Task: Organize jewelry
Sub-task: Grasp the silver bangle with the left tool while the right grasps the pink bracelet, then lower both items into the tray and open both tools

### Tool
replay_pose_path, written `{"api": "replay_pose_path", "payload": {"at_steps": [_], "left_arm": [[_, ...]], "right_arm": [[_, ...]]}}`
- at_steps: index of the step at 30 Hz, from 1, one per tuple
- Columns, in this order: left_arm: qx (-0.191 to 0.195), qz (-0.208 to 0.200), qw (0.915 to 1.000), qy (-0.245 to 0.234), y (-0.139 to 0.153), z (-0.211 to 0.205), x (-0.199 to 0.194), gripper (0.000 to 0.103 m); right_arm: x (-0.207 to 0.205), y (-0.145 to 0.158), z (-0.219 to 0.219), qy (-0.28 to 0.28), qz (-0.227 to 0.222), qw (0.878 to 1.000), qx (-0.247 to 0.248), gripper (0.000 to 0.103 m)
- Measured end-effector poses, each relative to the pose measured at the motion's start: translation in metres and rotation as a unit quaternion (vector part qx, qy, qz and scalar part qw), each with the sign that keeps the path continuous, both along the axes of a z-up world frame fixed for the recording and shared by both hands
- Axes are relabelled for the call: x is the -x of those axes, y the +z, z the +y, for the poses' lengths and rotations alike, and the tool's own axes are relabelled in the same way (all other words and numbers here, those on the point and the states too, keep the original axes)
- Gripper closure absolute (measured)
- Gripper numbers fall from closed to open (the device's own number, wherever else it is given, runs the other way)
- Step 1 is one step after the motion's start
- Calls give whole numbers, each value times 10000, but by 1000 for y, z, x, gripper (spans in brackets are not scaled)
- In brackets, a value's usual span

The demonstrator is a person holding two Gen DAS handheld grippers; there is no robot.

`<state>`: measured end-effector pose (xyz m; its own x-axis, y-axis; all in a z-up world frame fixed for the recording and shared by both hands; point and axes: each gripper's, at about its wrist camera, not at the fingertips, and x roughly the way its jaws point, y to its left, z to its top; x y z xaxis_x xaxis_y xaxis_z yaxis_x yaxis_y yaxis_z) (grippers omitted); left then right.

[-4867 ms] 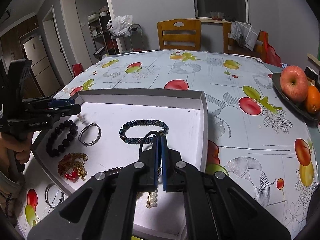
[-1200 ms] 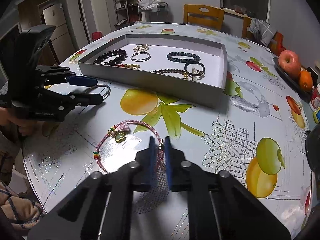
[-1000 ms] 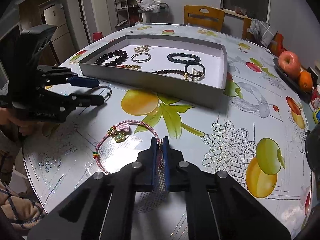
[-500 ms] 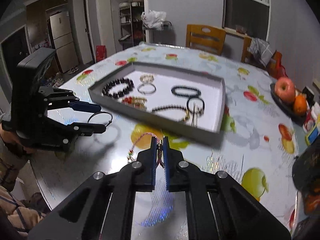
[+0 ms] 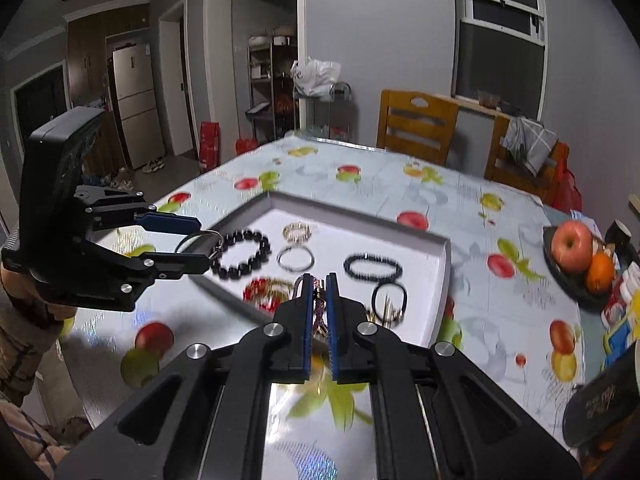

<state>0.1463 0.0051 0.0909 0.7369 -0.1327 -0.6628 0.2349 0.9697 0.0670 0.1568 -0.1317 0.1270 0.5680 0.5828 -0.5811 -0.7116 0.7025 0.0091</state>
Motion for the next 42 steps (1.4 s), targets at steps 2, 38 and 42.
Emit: {"api": "replay_pose_path", "payload": {"at_steps": [2,38,42], "left_arm": [[41,-41,10000,15,4,3,-7,54],[282,561,9976,284,-64,3,-105,54],[313,632,9971,282,-70,3,-107,54]], "right_arm": [[-5,4,2,-8,-25,10000,-51,97],[-116,-80,-5,-998,986,9878,-673,97],[-119,-81,-8,-1056,1064,9858,-758,97]]}}
